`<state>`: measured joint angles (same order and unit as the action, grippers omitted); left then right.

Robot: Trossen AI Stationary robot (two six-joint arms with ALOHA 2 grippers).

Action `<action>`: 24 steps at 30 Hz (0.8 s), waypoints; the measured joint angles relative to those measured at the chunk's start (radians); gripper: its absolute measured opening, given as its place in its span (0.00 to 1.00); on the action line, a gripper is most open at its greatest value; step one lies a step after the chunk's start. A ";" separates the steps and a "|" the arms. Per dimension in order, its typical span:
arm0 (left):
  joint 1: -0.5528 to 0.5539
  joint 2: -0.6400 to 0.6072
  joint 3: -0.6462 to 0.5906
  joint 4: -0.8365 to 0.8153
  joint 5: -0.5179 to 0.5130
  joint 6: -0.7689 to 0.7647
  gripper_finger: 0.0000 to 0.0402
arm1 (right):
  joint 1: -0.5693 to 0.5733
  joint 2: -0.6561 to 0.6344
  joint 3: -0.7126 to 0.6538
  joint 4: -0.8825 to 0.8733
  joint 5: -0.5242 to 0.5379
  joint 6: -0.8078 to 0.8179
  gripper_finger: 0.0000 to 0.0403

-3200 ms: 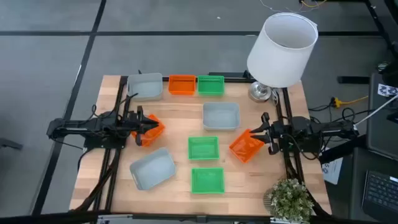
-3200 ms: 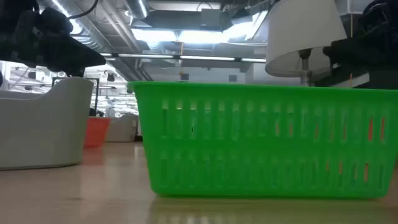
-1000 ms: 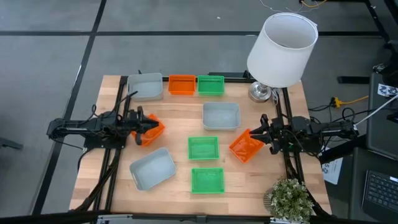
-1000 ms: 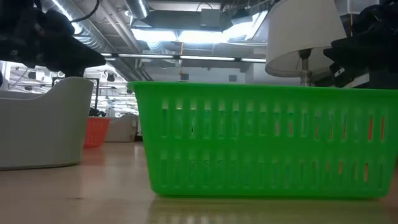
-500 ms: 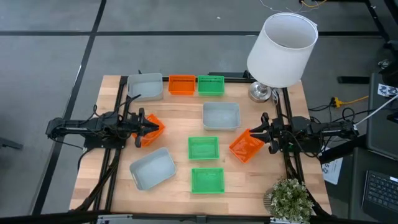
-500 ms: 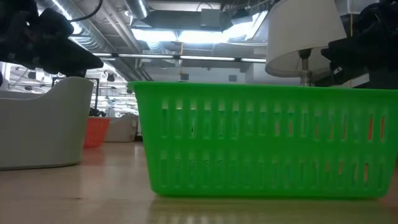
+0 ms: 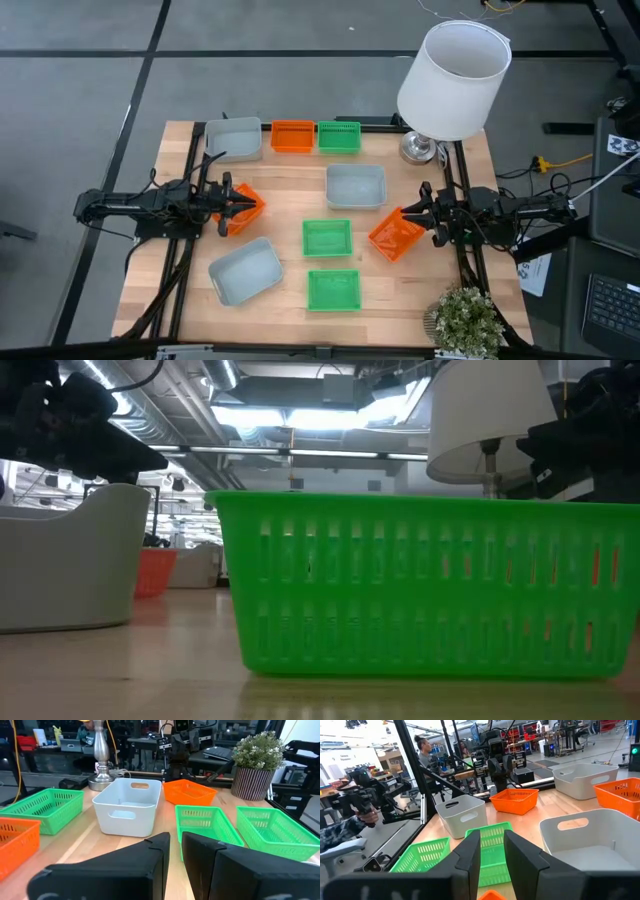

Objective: Stack baskets by color
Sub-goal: Stack the bottom left orange bin on the top orange bin

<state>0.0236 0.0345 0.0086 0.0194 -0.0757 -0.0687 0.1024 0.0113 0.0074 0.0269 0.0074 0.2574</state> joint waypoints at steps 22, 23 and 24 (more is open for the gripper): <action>0.000 0.000 0.000 0.026 -0.151 0.044 0.10 | 0.000 0.134 0.000 0.016 -0.026 0.050 0.22; 0.000 0.000 0.000 0.026 -0.148 0.043 0.10 | 0.000 0.136 0.000 0.025 -0.026 0.035 0.22; 0.000 0.000 0.000 0.026 -0.144 0.037 0.10 | 0.000 0.138 0.000 0.037 -0.026 0.013 0.22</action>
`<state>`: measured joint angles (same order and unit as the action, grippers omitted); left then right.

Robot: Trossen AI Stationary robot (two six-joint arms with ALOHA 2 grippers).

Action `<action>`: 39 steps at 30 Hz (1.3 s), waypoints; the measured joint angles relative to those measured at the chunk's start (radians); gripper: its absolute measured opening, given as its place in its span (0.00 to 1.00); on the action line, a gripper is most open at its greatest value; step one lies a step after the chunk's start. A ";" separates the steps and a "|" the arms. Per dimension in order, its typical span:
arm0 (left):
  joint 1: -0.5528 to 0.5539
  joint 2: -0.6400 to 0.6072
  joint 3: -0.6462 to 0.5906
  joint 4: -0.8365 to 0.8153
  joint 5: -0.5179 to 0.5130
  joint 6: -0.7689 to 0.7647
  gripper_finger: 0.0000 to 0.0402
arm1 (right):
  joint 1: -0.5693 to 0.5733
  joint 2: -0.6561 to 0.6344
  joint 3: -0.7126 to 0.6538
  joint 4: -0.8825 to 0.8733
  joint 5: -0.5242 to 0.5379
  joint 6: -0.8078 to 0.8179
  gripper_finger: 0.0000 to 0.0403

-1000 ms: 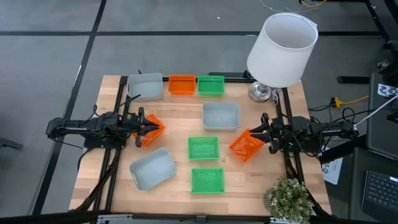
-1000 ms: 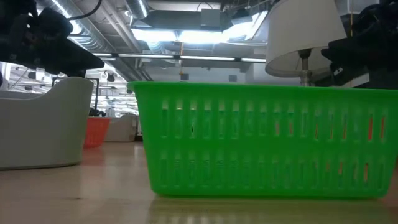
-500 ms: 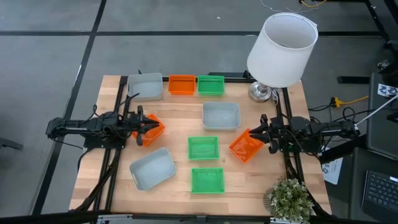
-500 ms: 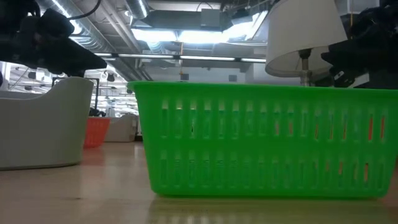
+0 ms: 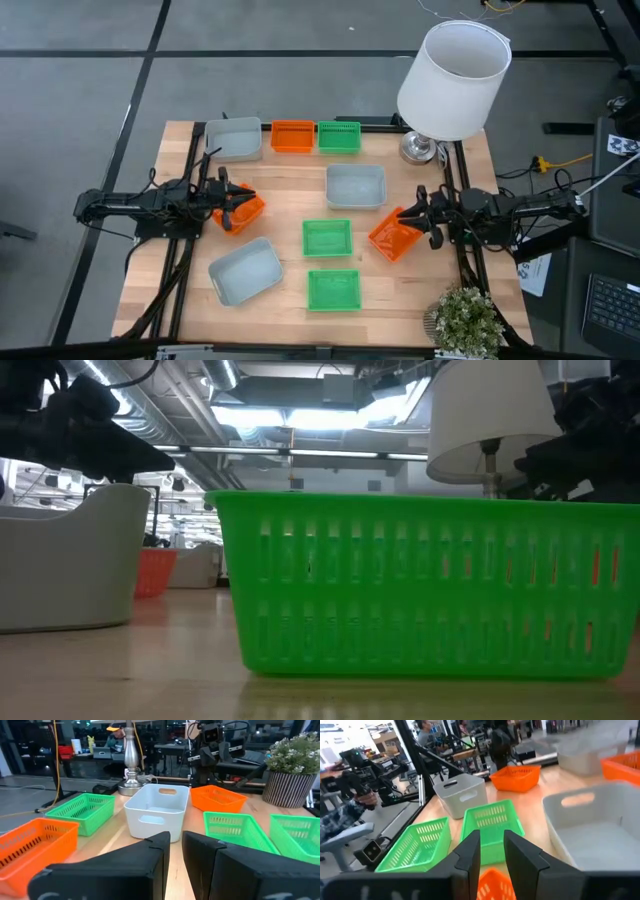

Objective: Stack baskets by color
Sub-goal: Stack the bottom left orange bin on the top orange bin

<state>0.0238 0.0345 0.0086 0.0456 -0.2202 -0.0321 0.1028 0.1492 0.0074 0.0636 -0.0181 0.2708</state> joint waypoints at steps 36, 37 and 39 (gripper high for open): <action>0.000 0.178 0.000 -0.001 0.004 -0.249 0.10 | -0.001 -0.001 0.000 0.054 0.001 -0.170 0.22; 0.000 0.183 0.000 -0.001 0.004 -0.249 0.10 | -0.001 -0.001 0.000 0.057 0.001 -0.167 0.22; 0.000 0.189 0.000 -0.001 0.004 -0.247 0.10 | -0.001 -0.001 0.000 0.059 0.001 -0.154 0.22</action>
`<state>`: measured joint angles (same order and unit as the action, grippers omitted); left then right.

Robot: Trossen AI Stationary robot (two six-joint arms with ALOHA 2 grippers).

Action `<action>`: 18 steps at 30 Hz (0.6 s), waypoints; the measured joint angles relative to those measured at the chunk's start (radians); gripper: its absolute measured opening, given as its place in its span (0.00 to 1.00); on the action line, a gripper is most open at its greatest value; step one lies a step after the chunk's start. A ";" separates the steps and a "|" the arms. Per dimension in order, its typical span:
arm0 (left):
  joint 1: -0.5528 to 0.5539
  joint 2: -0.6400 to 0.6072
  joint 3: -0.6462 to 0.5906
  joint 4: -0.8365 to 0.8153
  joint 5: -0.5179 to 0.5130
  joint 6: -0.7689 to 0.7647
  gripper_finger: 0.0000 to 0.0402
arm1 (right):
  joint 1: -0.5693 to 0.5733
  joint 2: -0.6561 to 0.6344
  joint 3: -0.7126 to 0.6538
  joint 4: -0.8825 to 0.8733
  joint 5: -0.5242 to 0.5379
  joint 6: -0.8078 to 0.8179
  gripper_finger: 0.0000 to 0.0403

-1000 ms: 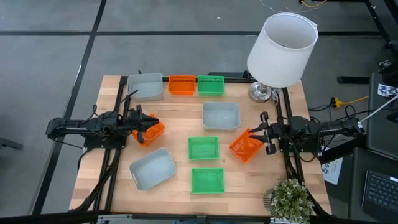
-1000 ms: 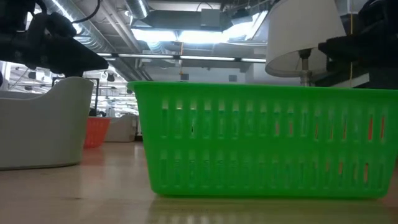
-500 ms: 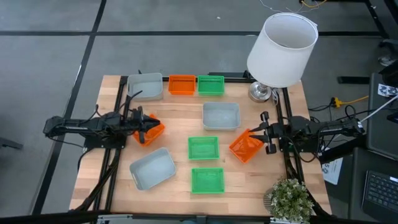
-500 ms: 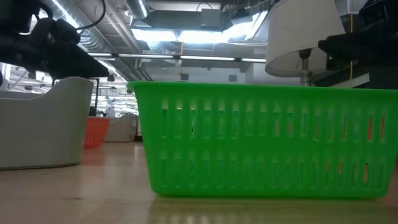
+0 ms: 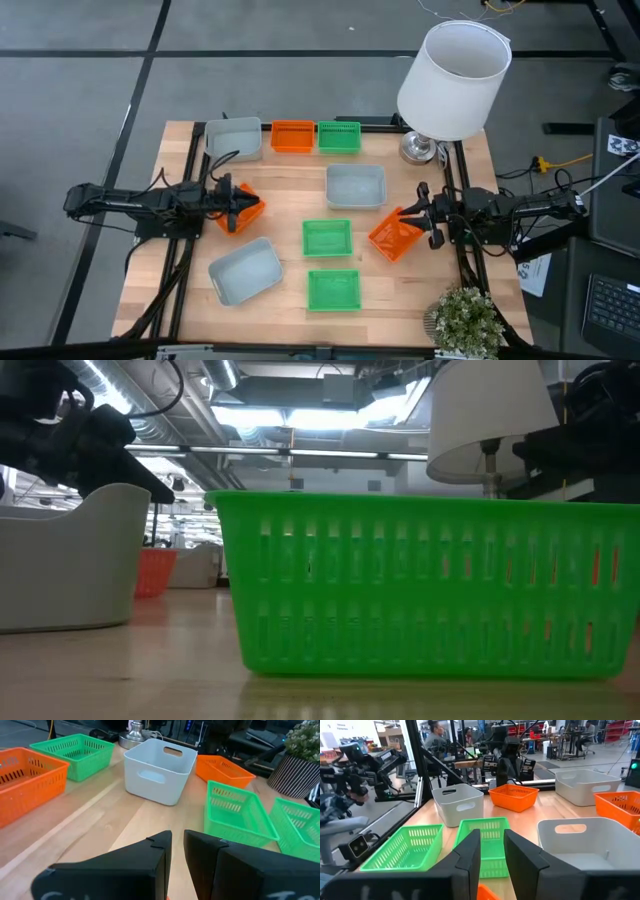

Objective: Stack baskets by color
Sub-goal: Stack the bottom left orange bin on the top orange bin

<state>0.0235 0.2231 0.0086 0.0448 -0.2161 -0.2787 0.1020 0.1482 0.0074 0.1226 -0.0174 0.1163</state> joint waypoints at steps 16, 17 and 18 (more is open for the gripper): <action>0.000 0.001 -0.001 0.023 -0.013 0.001 0.10 | 0.000 0.000 0.000 0.229 0.000 -0.002 0.22; 0.000 0.001 -0.001 0.044 -0.014 0.003 0.10 | 0.000 0.000 0.000 0.259 0.000 -0.015 0.22; 0.001 0.000 -0.001 0.071 -0.014 0.014 0.10 | 0.000 0.000 0.000 0.288 0.000 -0.018 0.22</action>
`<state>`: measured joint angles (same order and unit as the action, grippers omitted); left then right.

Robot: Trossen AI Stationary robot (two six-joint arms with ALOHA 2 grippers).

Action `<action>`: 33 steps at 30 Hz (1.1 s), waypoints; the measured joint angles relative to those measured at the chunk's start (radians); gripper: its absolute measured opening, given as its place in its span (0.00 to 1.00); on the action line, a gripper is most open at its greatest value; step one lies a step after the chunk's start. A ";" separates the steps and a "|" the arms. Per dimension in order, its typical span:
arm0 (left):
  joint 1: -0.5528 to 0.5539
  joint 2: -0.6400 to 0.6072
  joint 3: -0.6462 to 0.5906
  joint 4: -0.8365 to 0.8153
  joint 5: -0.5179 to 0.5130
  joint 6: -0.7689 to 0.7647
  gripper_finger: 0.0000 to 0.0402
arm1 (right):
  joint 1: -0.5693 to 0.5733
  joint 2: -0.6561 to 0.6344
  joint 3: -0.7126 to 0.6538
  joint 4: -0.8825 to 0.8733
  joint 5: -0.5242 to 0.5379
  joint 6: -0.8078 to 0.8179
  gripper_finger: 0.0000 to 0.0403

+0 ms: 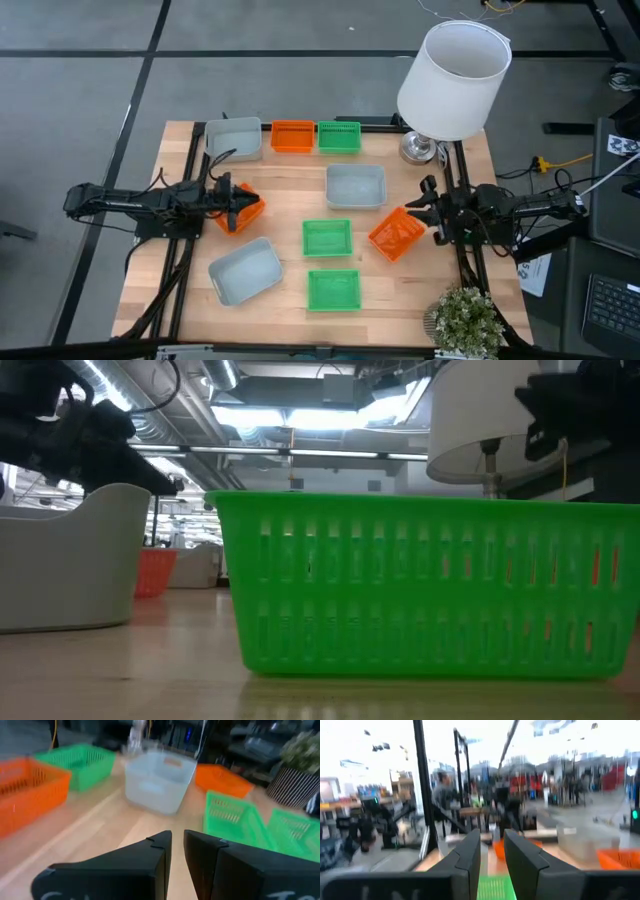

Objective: Stack baskets by color
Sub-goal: Stack the bottom left orange bin on the top orange bin

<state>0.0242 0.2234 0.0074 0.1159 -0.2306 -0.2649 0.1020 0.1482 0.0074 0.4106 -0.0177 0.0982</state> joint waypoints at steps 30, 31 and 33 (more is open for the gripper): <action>-0.012 0.248 0.329 -0.535 -0.164 -0.214 0.10 | 0.000 0.001 0.000 -0.070 -0.001 -0.003 0.22; -0.012 0.272 0.334 -0.550 -0.182 -0.221 0.10 | 0.000 0.001 0.000 -0.079 -0.001 -0.003 0.22; -0.012 0.309 0.336 -0.554 -0.223 -0.223 0.10 | 0.000 0.001 0.000 -0.097 -0.001 0.002 0.22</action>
<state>0.0124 0.5320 0.3435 -0.4381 -0.4536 -0.4877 0.1020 0.1490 0.0074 0.3140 -0.0189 0.1000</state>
